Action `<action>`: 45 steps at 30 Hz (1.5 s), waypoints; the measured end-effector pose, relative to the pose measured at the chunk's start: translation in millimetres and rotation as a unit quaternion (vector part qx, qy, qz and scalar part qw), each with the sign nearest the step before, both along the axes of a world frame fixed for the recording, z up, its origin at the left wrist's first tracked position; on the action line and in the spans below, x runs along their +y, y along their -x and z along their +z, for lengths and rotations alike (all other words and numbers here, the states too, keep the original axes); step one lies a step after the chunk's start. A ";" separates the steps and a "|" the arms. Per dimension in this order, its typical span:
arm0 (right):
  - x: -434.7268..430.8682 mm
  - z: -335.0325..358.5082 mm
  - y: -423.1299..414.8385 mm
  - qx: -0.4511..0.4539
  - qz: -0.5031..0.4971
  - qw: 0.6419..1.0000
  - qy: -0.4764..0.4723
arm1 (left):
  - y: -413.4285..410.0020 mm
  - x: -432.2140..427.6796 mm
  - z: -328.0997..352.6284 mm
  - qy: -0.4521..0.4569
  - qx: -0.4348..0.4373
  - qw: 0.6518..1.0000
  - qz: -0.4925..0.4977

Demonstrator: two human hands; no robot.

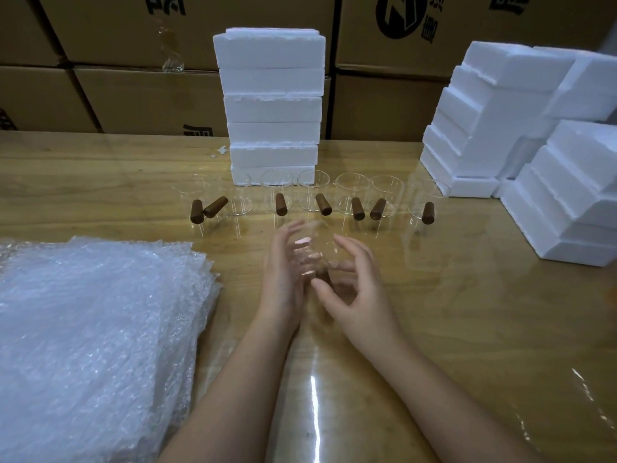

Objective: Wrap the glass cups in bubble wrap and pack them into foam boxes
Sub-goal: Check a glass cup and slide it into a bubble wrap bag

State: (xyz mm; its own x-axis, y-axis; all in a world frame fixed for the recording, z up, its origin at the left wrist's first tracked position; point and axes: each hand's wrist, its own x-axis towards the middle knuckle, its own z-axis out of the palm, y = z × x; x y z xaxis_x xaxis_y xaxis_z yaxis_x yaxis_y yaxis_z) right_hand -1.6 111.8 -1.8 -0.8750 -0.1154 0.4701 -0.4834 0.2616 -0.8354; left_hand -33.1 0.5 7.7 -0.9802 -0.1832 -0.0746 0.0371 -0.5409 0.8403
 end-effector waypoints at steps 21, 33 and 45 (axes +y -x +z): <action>17.7 -3.1 19.1 -0.217 -0.018 0.954 0.206 | -13.9 16.0 12.5 0.213 0.045 0.974 -0.069; 22.1 2.8 23.3 -0.239 -0.037 0.905 0.349 | -24.4 25.6 7.9 0.300 0.129 0.941 -0.087; 19.0 2.9 18.3 -0.231 0.027 0.933 0.275 | -19.3 14.2 1.2 0.244 0.052 0.963 -0.102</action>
State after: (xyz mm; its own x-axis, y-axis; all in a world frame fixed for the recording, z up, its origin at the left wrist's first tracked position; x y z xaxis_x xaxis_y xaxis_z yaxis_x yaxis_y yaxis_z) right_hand -19.9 130.7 1.0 -0.9988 -0.0171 0.0462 -0.0396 -0.2812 -0.9588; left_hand -13.8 14.7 8.9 -0.9971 0.0247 0.0722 0.0699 -0.0870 0.9938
